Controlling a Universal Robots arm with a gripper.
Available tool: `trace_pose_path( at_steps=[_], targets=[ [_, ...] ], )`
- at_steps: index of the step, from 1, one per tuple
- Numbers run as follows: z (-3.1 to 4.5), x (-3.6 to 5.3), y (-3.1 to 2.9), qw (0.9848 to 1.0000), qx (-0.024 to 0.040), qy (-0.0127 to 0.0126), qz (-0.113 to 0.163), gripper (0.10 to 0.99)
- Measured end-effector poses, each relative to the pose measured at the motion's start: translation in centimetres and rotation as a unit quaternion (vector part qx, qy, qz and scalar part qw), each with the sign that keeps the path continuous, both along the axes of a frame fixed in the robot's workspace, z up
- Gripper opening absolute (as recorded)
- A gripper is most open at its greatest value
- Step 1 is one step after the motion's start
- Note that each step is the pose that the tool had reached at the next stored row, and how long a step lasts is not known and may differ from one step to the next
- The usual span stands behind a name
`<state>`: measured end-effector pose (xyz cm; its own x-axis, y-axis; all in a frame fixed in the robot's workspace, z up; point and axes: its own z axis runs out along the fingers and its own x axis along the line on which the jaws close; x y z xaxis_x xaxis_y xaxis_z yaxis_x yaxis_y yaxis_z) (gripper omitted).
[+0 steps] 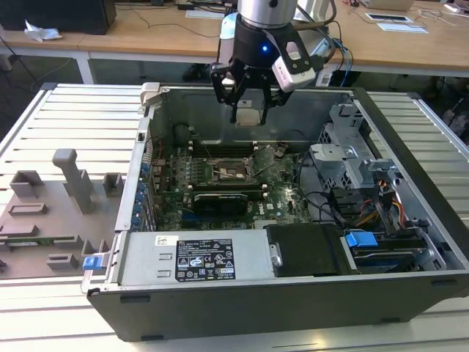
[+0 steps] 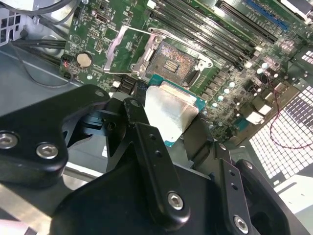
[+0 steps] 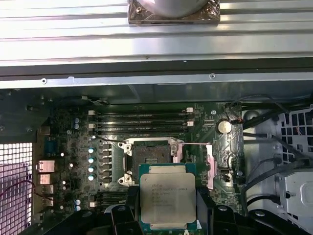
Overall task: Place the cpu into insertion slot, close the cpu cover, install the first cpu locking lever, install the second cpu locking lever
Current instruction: 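Place the cpu into insertion slot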
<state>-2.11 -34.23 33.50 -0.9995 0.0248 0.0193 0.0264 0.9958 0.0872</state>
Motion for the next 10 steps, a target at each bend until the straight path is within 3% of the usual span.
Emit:
trace_pose_path(
  at_steps=[10],
  targets=[
    [-0.54,0.0,0.0,1.0,0.0,0.0,0.0,0.545]
  ],
)
